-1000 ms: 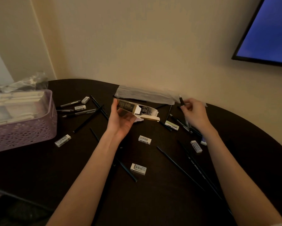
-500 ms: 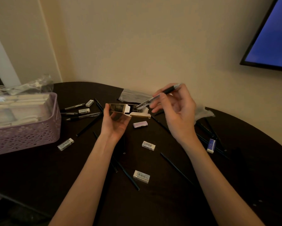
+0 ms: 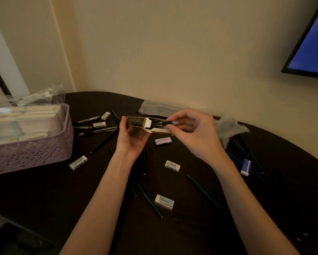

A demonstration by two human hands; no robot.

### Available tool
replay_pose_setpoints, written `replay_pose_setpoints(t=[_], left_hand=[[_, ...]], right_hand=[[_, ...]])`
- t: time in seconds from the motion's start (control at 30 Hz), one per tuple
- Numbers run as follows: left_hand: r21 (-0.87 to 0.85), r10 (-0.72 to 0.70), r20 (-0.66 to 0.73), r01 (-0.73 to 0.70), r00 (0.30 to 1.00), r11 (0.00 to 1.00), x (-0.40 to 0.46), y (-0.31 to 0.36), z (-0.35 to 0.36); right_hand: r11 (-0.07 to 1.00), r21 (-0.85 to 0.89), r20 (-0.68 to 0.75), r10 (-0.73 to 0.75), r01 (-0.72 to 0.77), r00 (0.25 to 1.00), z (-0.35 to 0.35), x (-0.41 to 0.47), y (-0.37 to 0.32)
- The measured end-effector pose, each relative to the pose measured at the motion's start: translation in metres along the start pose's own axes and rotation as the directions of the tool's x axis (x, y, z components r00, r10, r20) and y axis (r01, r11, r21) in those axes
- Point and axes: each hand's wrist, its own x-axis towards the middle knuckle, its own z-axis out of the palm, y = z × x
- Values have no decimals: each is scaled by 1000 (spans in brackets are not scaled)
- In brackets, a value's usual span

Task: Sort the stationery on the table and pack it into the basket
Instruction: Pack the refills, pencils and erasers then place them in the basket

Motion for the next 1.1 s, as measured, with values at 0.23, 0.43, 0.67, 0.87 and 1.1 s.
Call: replay_pose_setpoints(t=[0.23,0.43,0.67,0.87,1.1], left_hand=[[50,14,6,-14,1000,999,0,0,-1],[45,12,-8,-11,1000,999,1,1,-4],[65,27,-38,-24,999,998,0,1,-2],[37,8,-63,-6,998,999,0,0,-3],[28,-19,-67,20,998,999,2,-2,-2]], right_hand=[[933,-325,213,-86,154,973,-2,2,8],[985,-171,12,-32,34,999,4,1,12],[968,-232,123,-68,95,990,1,5,27],[986,-160,34,-33,38,999,-3,7,32],[751,-466,-254,393,-467,884,-55,14,99]])
